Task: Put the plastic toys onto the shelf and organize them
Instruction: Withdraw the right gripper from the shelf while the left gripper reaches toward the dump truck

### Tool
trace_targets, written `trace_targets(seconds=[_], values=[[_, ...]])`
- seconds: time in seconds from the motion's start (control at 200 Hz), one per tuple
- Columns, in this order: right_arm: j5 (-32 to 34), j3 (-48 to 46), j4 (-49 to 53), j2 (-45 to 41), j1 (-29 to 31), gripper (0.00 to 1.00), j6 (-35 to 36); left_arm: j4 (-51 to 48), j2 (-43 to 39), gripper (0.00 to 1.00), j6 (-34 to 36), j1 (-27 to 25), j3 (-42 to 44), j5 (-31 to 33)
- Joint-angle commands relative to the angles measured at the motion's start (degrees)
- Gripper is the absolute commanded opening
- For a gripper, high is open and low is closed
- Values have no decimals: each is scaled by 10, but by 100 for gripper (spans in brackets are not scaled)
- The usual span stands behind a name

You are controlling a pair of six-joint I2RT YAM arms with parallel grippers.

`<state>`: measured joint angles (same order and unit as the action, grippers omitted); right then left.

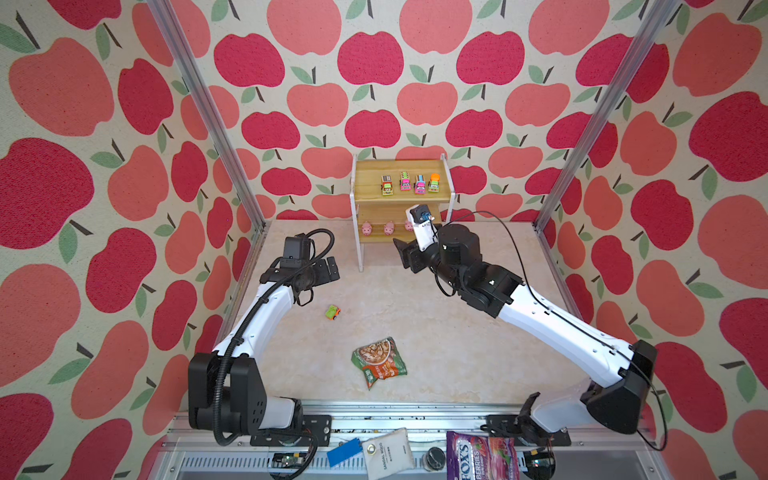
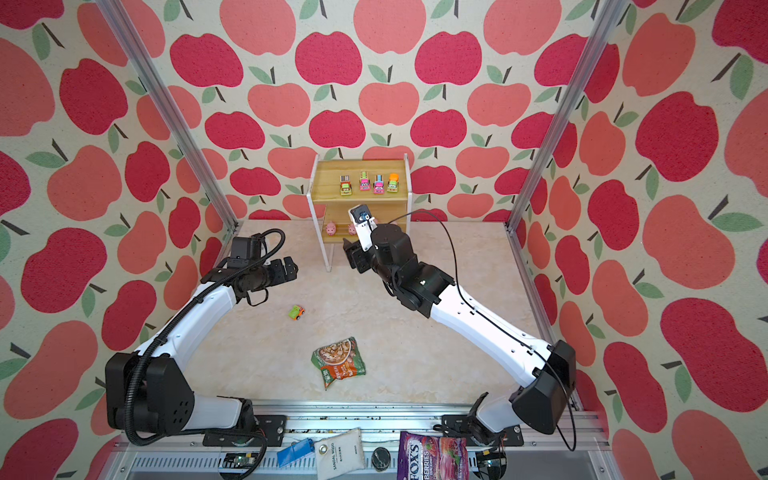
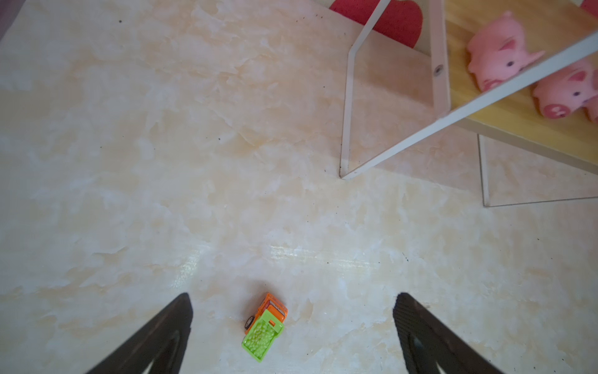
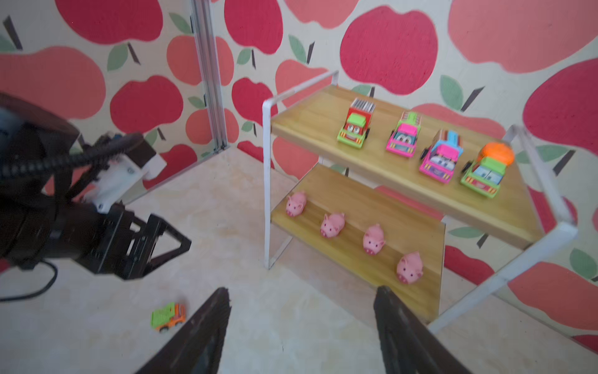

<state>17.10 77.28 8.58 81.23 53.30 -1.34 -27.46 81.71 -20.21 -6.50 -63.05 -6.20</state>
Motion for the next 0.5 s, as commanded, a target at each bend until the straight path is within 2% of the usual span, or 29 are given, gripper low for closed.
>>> trace_targets(seconds=[0.0, 0.205, 0.365, 0.495], values=[[-95, -89, -8, -31, 8, 73, -27, -66, 39, 100, -24, 4, -25, 16], [-133, -196, -33, -51, 6, 71, -61, -136, 93, 96, -83, 8, -35, -2], [-159, -259, -49, -61, -4, 71, -77, -115, 63, 95, -162, -5, 16, -36], [-183, -310, -68, -79, -15, 71, -92, -93, 41, 96, -203, -28, 42, -29]])
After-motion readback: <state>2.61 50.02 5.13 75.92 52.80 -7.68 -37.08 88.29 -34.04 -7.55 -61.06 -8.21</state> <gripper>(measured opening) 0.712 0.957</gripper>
